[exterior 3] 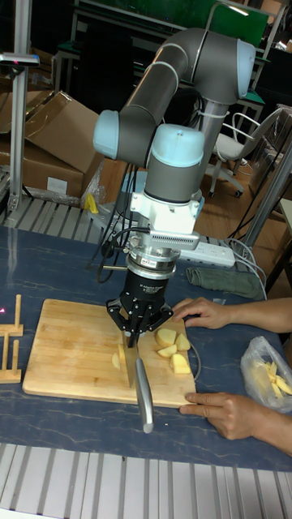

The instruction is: Chop the potatoes

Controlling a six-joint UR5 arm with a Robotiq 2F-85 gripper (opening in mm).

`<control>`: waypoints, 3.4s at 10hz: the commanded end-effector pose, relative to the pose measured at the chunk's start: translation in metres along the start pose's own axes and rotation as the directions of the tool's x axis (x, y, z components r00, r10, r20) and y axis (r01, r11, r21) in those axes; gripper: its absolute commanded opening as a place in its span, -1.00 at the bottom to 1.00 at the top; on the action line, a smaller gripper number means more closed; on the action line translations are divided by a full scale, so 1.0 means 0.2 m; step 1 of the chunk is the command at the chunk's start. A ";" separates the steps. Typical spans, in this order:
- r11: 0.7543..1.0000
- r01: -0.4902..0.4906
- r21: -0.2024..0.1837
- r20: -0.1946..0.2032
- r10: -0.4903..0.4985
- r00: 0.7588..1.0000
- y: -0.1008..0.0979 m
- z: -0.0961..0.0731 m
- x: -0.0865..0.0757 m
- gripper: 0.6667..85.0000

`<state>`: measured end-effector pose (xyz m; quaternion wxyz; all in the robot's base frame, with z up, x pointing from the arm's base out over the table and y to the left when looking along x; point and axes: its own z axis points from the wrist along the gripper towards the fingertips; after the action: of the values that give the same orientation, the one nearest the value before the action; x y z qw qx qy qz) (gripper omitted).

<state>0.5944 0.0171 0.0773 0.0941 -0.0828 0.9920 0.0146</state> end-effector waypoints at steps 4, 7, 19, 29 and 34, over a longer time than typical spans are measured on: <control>1.000 -0.009 -0.020 0.025 0.009 1.000 0.02 0.04 0.00 -0.99; 1.000 -0.006 -0.020 0.033 0.006 0.999 0.02 0.05 0.02 -0.99; 1.000 -0.027 -0.016 -0.024 0.026 0.999 0.08 -0.12 0.00 -0.99; 1.000 0.016 -0.006 0.017 -0.016 1.000 0.04 0.02 -0.03 -0.99; 1.000 0.014 -0.009 0.016 -0.013 1.000 0.05 0.01 -0.03 -0.99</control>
<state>0.5978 0.0259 0.0754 0.0996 -0.0938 0.9905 0.0133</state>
